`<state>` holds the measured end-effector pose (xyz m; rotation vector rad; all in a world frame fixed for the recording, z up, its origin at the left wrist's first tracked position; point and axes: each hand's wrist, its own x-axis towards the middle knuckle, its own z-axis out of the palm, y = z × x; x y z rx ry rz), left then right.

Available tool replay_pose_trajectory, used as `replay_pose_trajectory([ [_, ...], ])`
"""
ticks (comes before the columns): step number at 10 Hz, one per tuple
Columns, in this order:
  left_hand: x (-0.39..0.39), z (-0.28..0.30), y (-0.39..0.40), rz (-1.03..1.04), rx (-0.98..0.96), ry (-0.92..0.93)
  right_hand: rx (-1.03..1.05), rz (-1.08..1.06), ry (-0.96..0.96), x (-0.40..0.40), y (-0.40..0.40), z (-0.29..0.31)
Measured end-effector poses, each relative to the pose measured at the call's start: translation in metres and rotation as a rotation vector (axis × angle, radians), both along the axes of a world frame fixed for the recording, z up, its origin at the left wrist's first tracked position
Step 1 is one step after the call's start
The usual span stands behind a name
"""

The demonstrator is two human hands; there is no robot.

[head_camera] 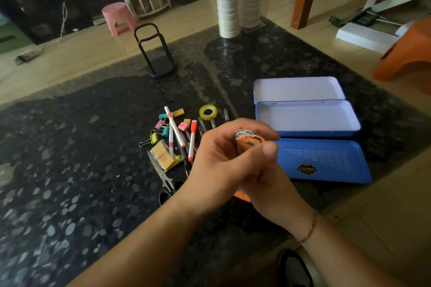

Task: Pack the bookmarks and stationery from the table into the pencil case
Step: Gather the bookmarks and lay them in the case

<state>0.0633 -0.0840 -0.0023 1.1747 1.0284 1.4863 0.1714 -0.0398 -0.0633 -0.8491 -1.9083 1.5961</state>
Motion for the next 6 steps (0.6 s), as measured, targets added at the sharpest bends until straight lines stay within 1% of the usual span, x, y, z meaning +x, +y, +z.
replay_pose_trajectory([
  [1, -0.002, 0.000, 0.004, -0.070, -0.086, 0.033, 0.052, -0.006, 0.039, 0.001, -0.003, 0.000],
  [2, -0.001, -0.001, 0.007, -0.088, -0.139, 0.098, 0.048, -0.008, 0.004, 0.001, -0.001, -0.006],
  [3, -0.005, 0.003, 0.019, 0.005, -0.199, -0.103, 0.079, 0.089, -0.091, 0.010, 0.003, -0.006],
  [4, -0.018, 0.005, 0.044, 0.136, -0.213, -0.579, 0.044, 0.079, -0.108, 0.037, 0.023, -0.001],
  [5, -0.021, 0.003, 0.069, 0.261, -0.254, -0.960, -0.112, -0.116, 0.142, 0.065, 0.043, 0.005],
  [6, -0.002, -0.004, 0.088, 0.320, -0.254, -1.088, -0.051, -0.414, 0.244, 0.082, 0.058, 0.003],
])
